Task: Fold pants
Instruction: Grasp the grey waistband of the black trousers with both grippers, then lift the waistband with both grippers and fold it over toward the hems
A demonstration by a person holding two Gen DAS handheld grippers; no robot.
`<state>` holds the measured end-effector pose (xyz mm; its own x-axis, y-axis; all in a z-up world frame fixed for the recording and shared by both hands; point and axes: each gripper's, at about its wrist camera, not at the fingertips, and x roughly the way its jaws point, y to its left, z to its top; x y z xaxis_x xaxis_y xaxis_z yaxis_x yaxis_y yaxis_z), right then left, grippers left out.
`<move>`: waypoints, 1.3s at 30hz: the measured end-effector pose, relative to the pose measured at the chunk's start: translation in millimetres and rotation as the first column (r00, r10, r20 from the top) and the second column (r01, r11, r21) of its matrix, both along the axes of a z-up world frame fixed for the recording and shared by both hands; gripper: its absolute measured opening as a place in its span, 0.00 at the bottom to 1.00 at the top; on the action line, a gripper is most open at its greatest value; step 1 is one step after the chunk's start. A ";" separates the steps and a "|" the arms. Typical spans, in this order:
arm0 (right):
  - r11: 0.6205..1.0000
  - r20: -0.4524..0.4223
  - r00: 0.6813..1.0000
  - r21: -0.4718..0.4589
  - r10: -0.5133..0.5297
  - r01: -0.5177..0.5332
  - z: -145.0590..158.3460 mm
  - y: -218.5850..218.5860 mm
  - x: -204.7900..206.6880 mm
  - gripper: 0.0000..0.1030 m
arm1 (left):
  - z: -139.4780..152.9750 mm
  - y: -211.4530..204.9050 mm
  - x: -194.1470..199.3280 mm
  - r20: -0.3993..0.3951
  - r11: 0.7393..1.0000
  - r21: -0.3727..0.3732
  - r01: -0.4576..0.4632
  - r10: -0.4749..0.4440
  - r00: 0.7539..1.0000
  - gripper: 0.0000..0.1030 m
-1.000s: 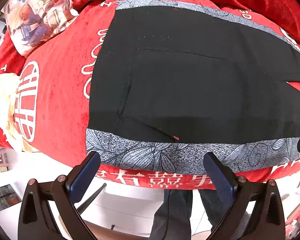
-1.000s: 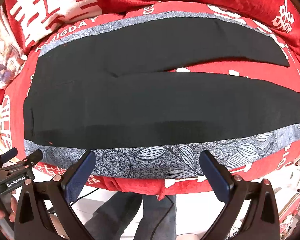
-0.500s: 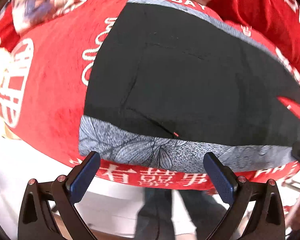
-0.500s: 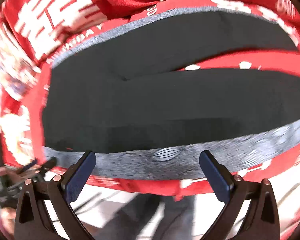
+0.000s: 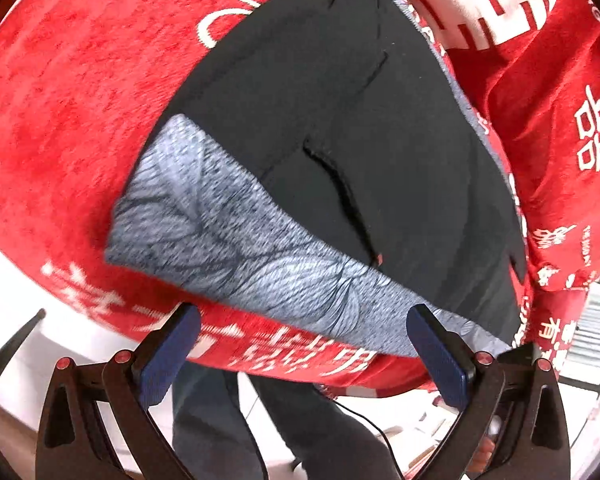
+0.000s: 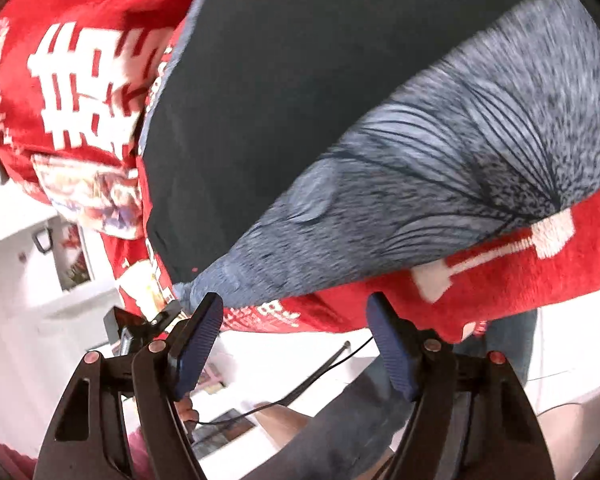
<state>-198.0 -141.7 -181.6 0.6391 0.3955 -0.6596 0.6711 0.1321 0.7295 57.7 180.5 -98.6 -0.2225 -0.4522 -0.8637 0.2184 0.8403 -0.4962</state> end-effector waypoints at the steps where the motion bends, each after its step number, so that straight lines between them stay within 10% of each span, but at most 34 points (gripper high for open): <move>1: 1.000 0.010 1.000 0.016 -0.017 0.017 -6.8 -1.2 -1.0 0.75 | -2.6 -2.3 1.3 0.002 1.000 -0.001 0.010 -0.010 1.000 1.00; 8: 0.996 0.127 0.988 0.020 -0.086 0.084 -8.0 -7.6 -3.7 0.75 | -4.6 -6.8 10.6 0.004 0.999 -0.043 -0.032 0.032 0.999 0.98; 13: 0.991 0.144 0.981 0.044 -0.129 0.124 -13.2 -11.9 -2.0 0.73 | -3.1 -8.3 13.8 0.016 1.000 0.006 -0.011 0.011 1.000 0.64; 15: 0.990 0.126 0.983 0.052 -0.137 0.131 -15.0 -13.1 -3.4 0.42 | -4.7 -5.4 15.3 0.024 0.999 0.044 0.008 -0.009 1.000 0.34; 17: 0.985 0.081 0.982 0.053 -0.170 0.166 -13.8 -15.6 -7.0 0.11 | -6.1 1.5 19.9 -0.008 1.000 0.029 -0.001 0.001 1.000 0.25; 32: 0.983 0.186 0.982 -0.182 0.040 -0.006 110.9 -91.0 64.4 0.10 | 102.3 -62.5 66.7 0.186 0.995 -0.090 -0.031 0.047 0.981 0.22; 39: 0.965 0.147 0.974 -0.221 0.173 -0.139 128.5 -170.3 146.5 0.10 | 94.9 -142.5 141.8 0.345 0.998 -0.032 -0.046 0.055 0.937 0.25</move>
